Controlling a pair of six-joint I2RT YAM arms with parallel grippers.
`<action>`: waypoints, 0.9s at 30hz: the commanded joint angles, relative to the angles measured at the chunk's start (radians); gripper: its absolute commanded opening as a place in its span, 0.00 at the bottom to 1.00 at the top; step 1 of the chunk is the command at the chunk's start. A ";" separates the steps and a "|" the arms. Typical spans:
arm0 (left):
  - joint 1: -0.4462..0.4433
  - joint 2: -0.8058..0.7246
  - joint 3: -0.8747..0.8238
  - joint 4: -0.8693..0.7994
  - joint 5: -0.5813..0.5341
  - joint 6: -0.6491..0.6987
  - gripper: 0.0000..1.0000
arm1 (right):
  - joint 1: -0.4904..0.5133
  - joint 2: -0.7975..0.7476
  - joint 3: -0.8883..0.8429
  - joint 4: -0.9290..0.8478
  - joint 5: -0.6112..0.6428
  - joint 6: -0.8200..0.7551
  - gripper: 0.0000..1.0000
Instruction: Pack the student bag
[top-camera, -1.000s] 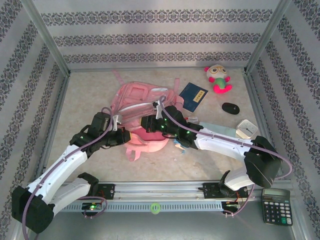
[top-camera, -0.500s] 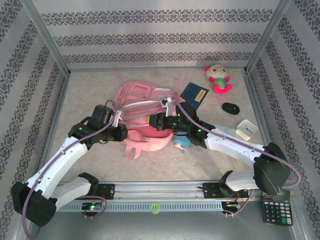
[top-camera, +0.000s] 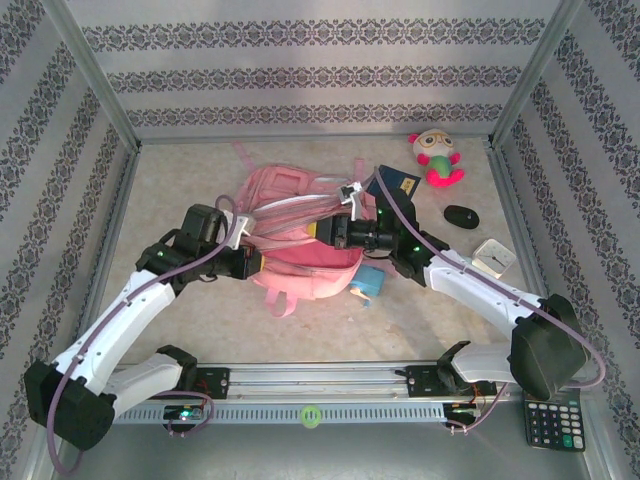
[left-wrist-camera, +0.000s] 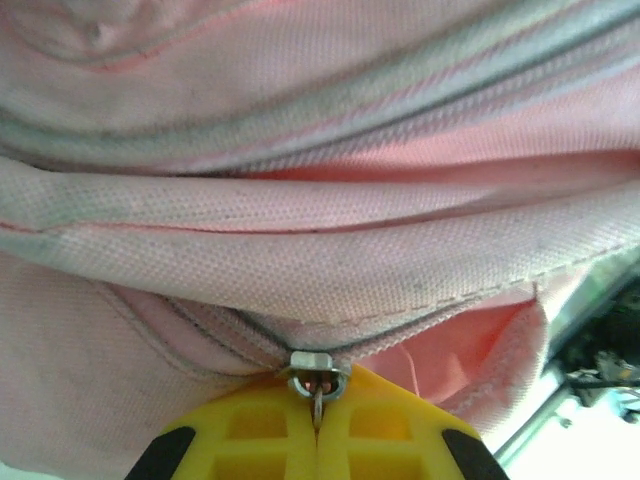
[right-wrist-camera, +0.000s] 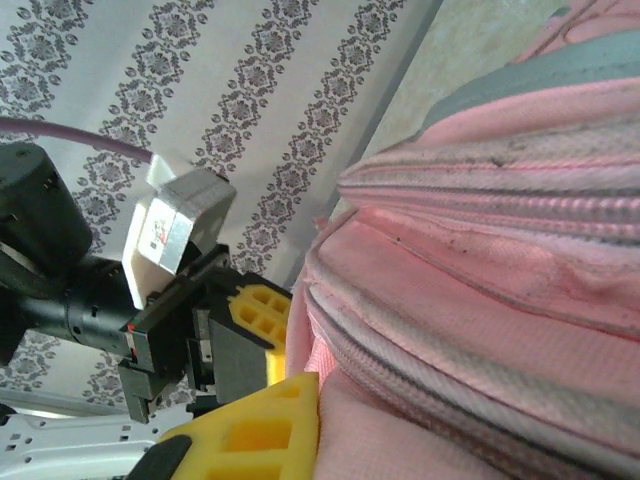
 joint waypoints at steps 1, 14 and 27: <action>0.006 -0.080 -0.095 0.085 0.060 -0.144 0.00 | -0.011 0.033 0.102 0.018 -0.034 -0.050 0.01; -0.097 -0.106 -0.195 0.403 0.104 -0.333 0.00 | 0.134 0.164 0.150 0.043 0.208 -0.062 0.71; -0.097 -0.029 -0.201 0.456 0.124 -0.320 0.00 | 0.299 0.078 -0.032 0.101 0.534 0.161 0.78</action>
